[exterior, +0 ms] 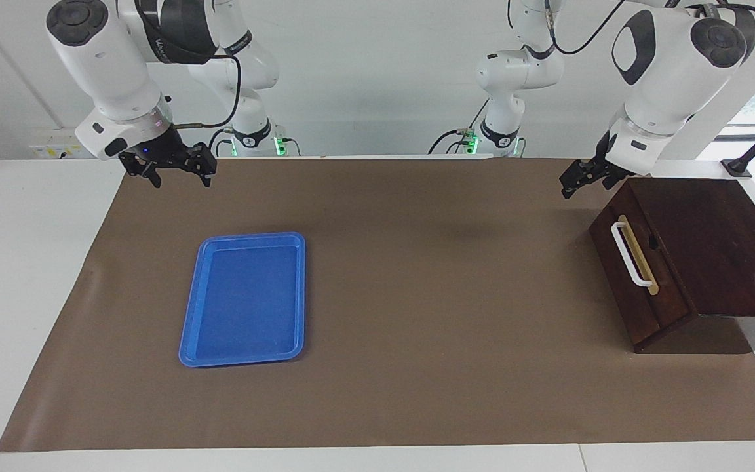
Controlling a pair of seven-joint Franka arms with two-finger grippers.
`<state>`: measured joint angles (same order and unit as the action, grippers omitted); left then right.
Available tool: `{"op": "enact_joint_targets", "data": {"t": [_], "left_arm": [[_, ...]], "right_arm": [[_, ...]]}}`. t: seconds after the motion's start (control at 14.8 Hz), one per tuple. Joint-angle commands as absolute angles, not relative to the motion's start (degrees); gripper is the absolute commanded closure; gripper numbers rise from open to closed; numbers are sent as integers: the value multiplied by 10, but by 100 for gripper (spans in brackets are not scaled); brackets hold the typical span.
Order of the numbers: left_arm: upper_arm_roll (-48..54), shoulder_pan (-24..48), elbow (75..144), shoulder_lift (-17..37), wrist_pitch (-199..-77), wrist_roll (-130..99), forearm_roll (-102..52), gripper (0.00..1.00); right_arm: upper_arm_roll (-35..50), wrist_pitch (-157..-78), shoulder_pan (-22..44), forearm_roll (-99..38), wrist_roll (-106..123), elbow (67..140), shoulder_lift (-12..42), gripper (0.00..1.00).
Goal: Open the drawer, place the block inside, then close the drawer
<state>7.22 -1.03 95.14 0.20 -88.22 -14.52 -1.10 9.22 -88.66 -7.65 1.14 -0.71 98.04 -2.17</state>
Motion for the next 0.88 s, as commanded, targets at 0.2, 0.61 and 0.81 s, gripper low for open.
{"op": "enact_joint_targets", "data": {"t": [0.2, 0.61, 0.81], "left_arm": [[62, -2, 957, -11, -873, -126, -22, 0], [62, -9, 948, -12, -864, -122, -19, 0], [62, -10, 949, -12, -866, -113, -18, 0]], "right_arm": [[97, -889, -83, 11, 5, 986, -29, 0], [97, -889, -83, 11, 5, 985, -29, 0], [97, -889, -83, 11, 5, 985, -28, 0]]}}
